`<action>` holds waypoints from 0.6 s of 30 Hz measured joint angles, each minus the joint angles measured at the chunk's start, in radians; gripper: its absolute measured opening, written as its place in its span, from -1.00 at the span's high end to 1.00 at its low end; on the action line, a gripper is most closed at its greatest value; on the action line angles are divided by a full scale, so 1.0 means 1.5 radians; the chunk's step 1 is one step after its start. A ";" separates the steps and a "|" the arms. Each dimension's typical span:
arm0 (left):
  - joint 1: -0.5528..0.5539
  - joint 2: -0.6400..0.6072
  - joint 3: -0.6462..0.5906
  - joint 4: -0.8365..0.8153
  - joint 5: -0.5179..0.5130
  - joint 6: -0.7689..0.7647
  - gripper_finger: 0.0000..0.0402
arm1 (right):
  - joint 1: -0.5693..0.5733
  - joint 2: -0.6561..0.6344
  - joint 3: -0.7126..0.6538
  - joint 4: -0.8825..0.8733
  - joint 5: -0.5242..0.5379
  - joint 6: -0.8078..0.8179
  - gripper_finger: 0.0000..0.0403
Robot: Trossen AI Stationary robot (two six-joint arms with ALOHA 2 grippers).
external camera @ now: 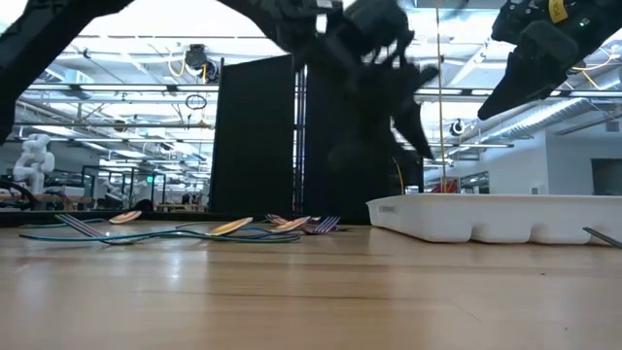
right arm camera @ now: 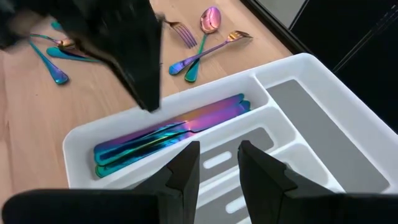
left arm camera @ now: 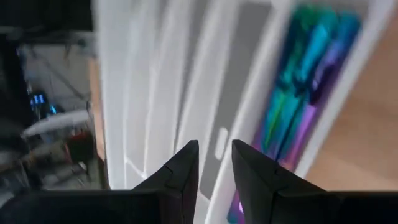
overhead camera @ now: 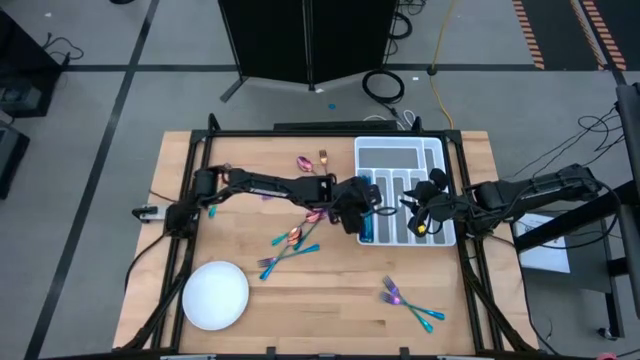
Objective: Sort silverware
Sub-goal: Put the blue spoon into the utensil organizer
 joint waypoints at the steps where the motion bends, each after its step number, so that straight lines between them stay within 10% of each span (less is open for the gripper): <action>1: -0.004 -0.009 0.000 -0.002 0.000 -0.041 0.51 | 0.000 0.000 0.000 0.002 0.000 0.000 0.53; 7: -0.016 -0.092 0.001 -0.127 -0.009 -0.389 0.51 | 0.000 0.001 0.000 0.021 -0.004 -0.005 0.53; 18: -0.002 -0.205 -0.052 -0.548 0.191 -0.854 0.51 | 0.000 0.002 0.000 0.157 -0.036 -0.116 0.53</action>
